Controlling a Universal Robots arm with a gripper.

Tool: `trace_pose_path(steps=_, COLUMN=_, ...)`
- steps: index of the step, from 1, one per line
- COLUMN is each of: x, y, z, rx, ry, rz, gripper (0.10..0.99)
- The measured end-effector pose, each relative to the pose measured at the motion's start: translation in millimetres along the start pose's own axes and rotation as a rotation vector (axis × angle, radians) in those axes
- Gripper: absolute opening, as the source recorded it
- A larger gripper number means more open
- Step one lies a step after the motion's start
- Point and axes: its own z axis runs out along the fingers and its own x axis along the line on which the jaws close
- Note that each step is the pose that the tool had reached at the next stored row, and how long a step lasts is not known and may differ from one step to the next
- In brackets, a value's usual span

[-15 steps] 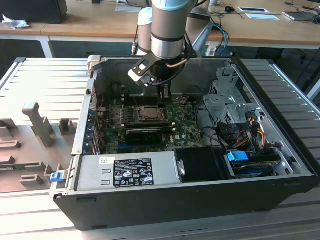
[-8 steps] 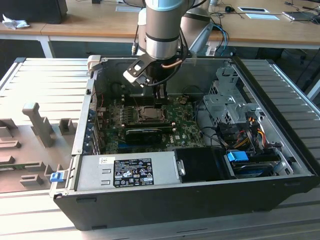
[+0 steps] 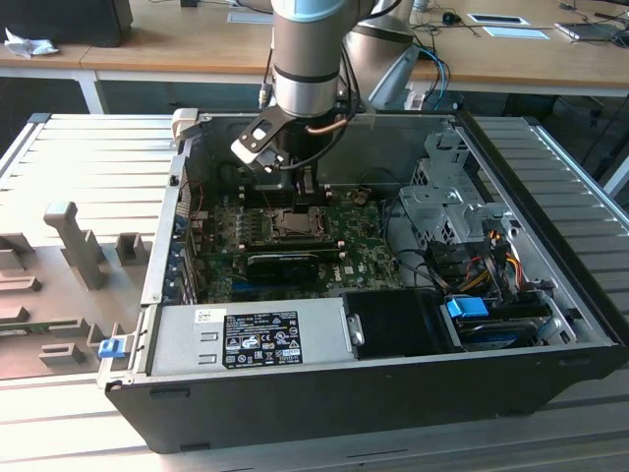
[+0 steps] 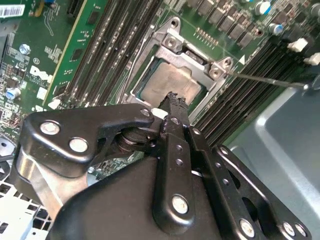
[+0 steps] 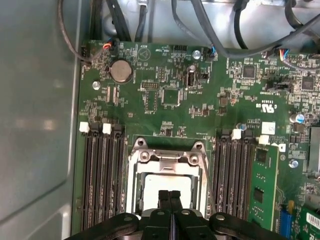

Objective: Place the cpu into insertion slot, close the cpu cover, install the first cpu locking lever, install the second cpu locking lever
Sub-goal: 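Close the cpu cover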

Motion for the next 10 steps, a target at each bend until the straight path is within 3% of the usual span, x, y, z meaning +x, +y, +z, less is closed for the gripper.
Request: trace_pose_path(steps=10, x=0.6, y=-6.2, z=-0.1, rx=0.000, ry=0.0000, rz=0.000, gripper=0.106)
